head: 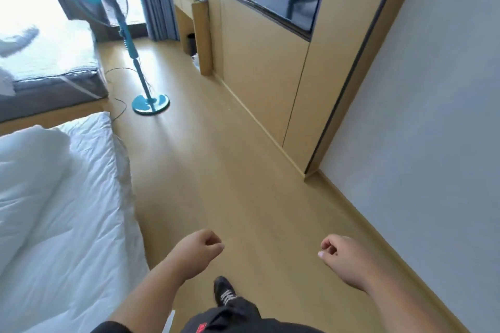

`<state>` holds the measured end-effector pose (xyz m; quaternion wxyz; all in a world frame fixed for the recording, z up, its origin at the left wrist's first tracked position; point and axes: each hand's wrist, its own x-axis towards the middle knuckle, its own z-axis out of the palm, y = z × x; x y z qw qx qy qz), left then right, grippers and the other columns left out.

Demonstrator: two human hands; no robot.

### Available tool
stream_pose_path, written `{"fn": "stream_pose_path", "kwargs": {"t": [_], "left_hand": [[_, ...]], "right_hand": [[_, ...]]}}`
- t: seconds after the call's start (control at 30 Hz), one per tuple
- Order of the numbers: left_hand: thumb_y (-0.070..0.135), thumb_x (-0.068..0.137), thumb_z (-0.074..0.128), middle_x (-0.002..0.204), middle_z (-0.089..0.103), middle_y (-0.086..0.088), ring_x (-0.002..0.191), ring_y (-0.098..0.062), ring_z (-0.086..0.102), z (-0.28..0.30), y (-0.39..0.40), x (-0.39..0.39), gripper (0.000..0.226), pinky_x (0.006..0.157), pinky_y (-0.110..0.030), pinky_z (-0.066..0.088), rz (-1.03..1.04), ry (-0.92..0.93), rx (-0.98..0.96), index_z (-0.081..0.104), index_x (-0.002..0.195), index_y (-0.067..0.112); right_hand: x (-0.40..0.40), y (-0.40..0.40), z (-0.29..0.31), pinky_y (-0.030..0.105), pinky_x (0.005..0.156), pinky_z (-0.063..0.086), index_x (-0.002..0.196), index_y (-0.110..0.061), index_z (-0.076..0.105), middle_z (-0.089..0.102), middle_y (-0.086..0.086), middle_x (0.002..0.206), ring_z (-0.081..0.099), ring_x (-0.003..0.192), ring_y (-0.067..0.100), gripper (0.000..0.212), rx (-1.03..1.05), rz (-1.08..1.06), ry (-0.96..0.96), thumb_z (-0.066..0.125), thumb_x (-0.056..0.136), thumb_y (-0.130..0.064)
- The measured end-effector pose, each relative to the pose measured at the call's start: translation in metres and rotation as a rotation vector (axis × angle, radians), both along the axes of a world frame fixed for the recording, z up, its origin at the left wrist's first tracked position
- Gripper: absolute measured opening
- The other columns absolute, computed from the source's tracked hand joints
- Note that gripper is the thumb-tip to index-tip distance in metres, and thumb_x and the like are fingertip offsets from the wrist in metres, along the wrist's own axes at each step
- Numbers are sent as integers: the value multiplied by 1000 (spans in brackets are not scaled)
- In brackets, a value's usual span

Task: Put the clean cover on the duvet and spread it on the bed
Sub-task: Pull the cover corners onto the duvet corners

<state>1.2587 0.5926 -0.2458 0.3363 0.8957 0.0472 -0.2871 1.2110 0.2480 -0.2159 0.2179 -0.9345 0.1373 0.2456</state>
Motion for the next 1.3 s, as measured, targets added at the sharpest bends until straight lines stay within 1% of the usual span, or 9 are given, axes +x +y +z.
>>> {"fn": "stream_pose_path", "kwargs": {"t": [0.1,0.27,0.5,0.73,0.9,1.03,1.17,1.23,1.3], "left_hand": [[44,94,59,92,67,11,85,-7,63,-7,32,75,13,67,-25,47,98,19,-29,65,96,33],[39,93,62,84,67,5,75,-13,60,25,88,224,14,65,-26,46,225,-32,-30,69,94,27],[41,90,66,92,72,1,91,-20,70,67,148,371,11,76,-33,56,329,-85,-95,71,92,32],[40,92,66,96,71,8,90,-9,67,42,220,490,11,76,-26,54,532,-82,-50,71,96,30],[40,92,64,98,67,18,93,-1,62,59,269,566,7,77,-23,47,698,-89,-20,68,92,34],[43,88,63,97,69,14,93,-6,63,60,314,597,13,83,-30,52,864,-56,-41,70,92,32],[43,85,63,90,69,4,81,-10,60,42,370,636,21,74,-29,48,986,-6,-67,68,87,22],[43,84,64,91,69,6,83,-10,61,32,407,667,22,75,-29,47,1027,1,-75,69,89,21],[42,83,62,79,63,9,72,-11,56,26,448,705,21,67,-29,42,1021,2,-75,63,76,22]], "right_hand": [[93,30,-7,26,82,51,100,-35,60,57,-15,103,59,89,3,7,-9,97,28,57,97,-40],[242,74,11,18,68,43,106,-32,60,58,-14,104,58,89,3,13,-11,181,32,55,99,-41],[436,141,12,29,83,53,103,-41,56,59,-18,100,60,88,0,14,42,286,-4,53,94,-51],[674,235,-4,35,84,55,106,-33,59,63,-15,101,62,89,7,16,84,550,-5,56,97,-46],[833,330,25,27,75,47,107,-25,60,63,-9,102,60,91,10,18,14,835,-29,59,99,-41],[909,420,39,29,87,46,117,-25,63,65,-3,115,59,102,14,26,-34,1009,-82,59,98,-42],[961,508,29,33,106,42,139,-27,55,55,-3,139,53,128,18,49,-138,1200,-81,57,96,-51],[991,553,23,35,108,42,143,-29,51,52,-4,144,50,132,18,53,-202,1241,-56,53,97,-55],[1022,599,19,35,109,41,146,-28,49,49,-4,147,49,134,18,55,-232,1271,-38,51,98,-55]]}}
